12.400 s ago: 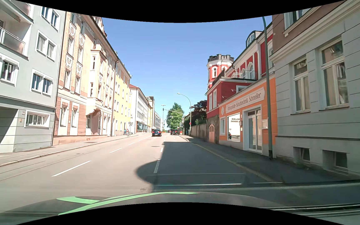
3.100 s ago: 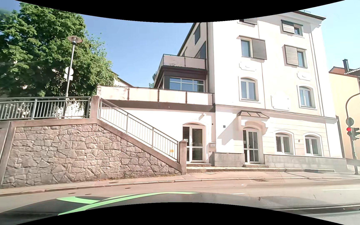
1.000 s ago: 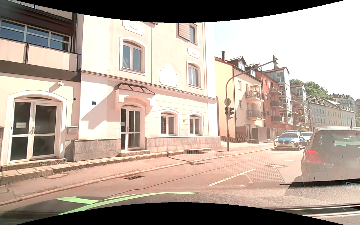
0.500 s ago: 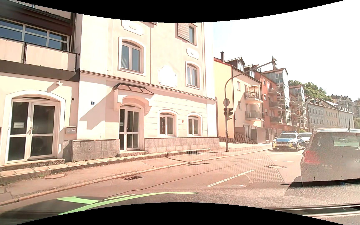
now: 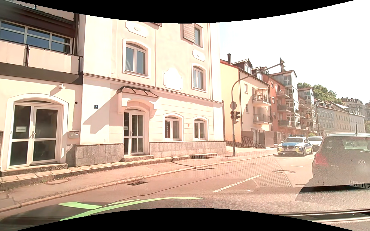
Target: Follow the waypoints while adhering to traffic rules and regulations
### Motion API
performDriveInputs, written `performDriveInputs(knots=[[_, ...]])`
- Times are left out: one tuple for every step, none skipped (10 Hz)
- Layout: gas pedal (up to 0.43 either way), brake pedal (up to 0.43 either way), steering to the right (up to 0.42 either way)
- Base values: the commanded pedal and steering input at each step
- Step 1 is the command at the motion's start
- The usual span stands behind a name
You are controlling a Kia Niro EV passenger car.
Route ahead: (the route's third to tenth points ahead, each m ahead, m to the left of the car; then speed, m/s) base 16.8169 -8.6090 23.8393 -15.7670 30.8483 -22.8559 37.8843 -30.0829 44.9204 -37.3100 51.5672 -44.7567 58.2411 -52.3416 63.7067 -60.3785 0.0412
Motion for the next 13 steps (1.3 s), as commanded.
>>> performDriveInputs(knots=[[0.087, 0.000, 0.804], [0.098, 0.000, 0.804], [0.150, 0.000, 0.802], [0.169, 0.000, 0.798], [0.189, 0.000, 0.799], [0.209, 0.000, 0.805], [0.228, 0.000, 0.808], [0.248, 0.000, 0.808], [0.248, 0.000, 0.807], [0.248, 0.000, 0.803], [0.248, 0.000, 0.788], [0.248, 0.000, 0.771], [0.248, 0.000, 0.753]])
